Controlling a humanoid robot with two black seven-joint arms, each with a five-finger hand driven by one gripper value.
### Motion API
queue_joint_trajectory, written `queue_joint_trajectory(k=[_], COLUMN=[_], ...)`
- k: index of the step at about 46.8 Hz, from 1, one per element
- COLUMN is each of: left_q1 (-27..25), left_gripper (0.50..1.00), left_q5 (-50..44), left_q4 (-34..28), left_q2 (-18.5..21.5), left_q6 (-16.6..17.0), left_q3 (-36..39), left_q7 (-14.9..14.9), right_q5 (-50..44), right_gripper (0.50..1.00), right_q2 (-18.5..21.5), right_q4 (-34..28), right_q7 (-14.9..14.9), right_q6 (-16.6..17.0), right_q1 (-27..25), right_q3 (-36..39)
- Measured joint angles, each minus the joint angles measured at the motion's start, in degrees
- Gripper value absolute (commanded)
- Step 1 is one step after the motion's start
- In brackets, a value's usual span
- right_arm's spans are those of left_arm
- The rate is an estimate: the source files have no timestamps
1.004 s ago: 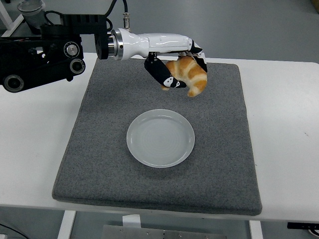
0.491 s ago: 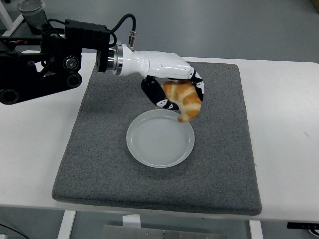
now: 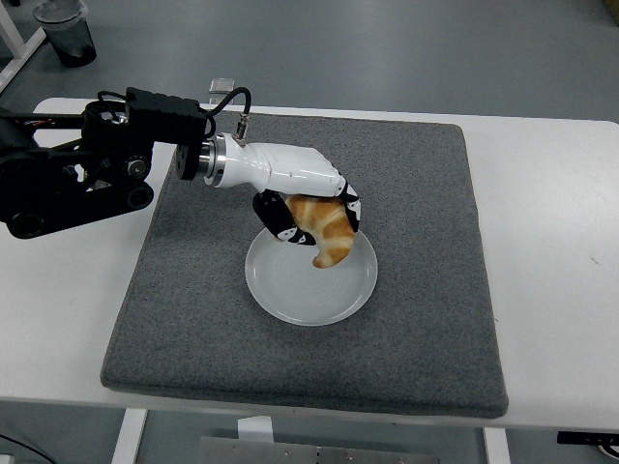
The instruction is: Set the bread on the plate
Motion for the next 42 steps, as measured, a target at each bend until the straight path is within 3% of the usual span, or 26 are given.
queue_joint_trajectory(k=[18,42], left_q1=[4.58,7.67], left_gripper=[0.5,0.5], left_q5=[4.66,7.26], left_q4=[2.31,5.93], left_q2=[-0.81,-4.7], left_q6=[0.26,0.56], left_q3=[0.01,0.01], left_q7=[0.08,0.1], right_q5=[0.0,0.0], right_gripper=[0.93,0.93], right_q2=[0.0,0.0], right_q4=[0.01,0.0], right_q7=[0.0,-0.02], right_q6=[0.0,0.0], right_q1=[0.0,0.01], right_q3=[0.0,0.0])
